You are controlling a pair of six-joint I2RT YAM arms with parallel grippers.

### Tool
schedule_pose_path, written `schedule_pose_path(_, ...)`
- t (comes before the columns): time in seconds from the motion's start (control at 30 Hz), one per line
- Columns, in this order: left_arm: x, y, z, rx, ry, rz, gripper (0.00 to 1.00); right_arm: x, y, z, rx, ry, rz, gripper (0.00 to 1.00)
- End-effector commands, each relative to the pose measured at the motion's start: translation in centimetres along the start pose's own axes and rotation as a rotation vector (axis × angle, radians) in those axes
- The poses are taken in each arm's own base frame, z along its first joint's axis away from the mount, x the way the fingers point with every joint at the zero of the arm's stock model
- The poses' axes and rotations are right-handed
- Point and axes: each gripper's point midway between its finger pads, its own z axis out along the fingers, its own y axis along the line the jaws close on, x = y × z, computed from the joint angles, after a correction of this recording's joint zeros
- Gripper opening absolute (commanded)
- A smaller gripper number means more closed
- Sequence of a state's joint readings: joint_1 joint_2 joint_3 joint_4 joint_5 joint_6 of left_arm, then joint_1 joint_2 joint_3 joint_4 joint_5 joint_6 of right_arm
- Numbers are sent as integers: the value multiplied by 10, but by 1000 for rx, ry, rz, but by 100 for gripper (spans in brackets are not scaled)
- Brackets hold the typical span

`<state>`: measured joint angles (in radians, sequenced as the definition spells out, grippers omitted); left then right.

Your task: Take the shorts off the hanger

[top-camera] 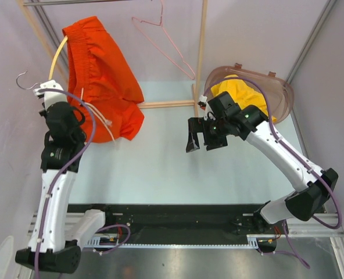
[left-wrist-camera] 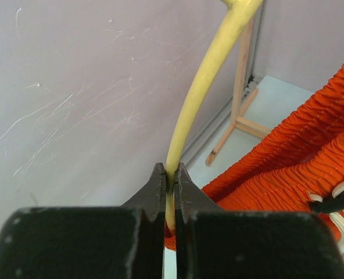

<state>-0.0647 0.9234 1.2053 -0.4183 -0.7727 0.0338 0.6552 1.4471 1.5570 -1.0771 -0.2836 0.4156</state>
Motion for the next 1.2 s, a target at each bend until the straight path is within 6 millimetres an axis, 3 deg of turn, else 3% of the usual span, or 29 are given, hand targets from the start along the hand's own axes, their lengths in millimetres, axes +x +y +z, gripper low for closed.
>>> schedule_pose_path(0.0, -7, -4, -29, 117, -22, 7, 0, -18, 31, -17, -115, -105, -30, 100)
schedule_pose_path(0.23, 22, -30, -75, 367, 11, 157, 0, -41, 43, -47, -143, -215, -50, 100)
schedule_pose_path(0.37, 38, -57, -96, 527, 37, 294, 0, -59, 54, -71, -179, -302, -48, 100)
schedule_pose_path(0.6, 48, -79, -99, 509, 16, 463, 0, -98, 69, -103, -166, -468, -22, 100)
schedule_pose_path(0.7, 51, -84, -101, 473, 9, 465, 0, -112, 65, -102, -64, -512, 11, 100)
schedule_pose_path(0.83, 60, -84, -102, 416, -5, 461, 0, -125, 76, -103, 11, -590, 15, 100)
schedule_pose_path(1.0, 69, -91, -110, 435, -44, 475, 0, -143, 83, -83, 99, -624, -6, 100)
schedule_pose_path(1.07, 71, -90, -110, 438, -54, 480, 0, -151, 79, -65, 146, -614, -5, 98)
schedule_pose_path(1.17, 77, -87, -109, 440, -73, 485, 0, -162, 85, -58, 158, -635, -19, 94)
